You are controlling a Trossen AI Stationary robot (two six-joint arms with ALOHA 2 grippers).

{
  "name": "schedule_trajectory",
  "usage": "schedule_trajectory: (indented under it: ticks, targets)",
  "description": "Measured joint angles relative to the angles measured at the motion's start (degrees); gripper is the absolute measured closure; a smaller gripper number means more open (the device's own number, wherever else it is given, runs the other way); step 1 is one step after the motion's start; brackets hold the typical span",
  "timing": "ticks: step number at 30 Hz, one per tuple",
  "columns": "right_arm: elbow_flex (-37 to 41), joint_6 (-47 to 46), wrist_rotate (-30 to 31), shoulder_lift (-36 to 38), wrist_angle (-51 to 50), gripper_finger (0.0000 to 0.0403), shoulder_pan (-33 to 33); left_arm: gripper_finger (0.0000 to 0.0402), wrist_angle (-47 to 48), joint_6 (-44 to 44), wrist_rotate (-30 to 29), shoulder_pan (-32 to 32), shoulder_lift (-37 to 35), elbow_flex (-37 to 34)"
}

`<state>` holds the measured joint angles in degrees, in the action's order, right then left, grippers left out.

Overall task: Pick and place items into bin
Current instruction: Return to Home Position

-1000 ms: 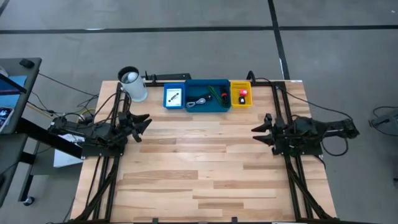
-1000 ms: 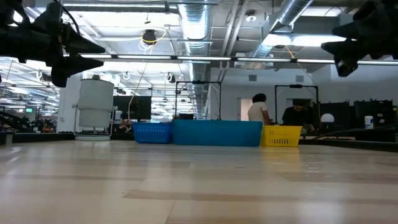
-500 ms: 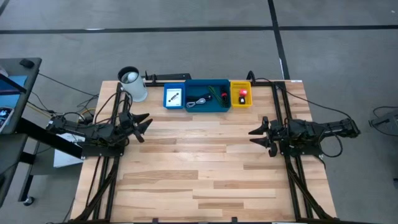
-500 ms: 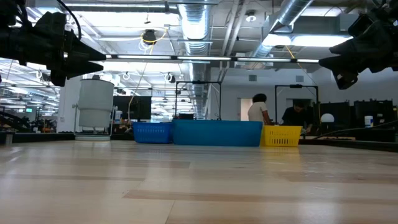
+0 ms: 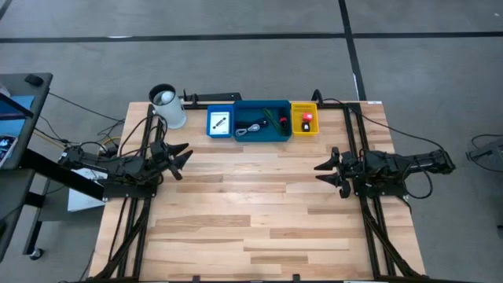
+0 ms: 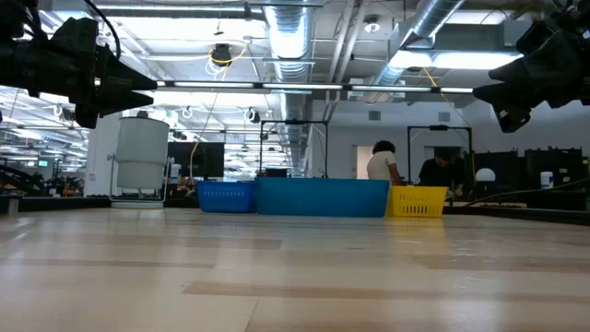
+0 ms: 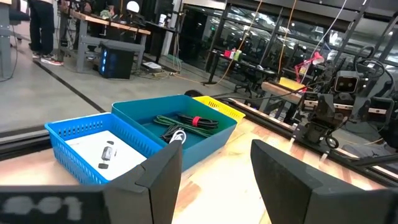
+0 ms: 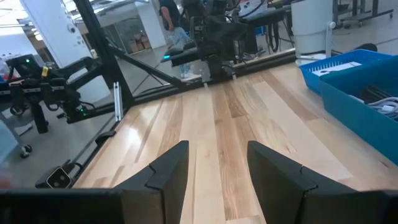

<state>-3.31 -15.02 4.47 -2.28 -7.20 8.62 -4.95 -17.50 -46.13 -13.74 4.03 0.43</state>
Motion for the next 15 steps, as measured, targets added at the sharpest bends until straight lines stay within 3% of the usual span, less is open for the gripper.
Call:
schedule_trajectory:
  ticks: [15]
  targets:
    - [0.00, 0.00, 0.04, 0.00, -0.02, 0.0241, 0.00, 0.0220, 0.00, 0.06, 0.04, -0.02, 0.00, 0.00]
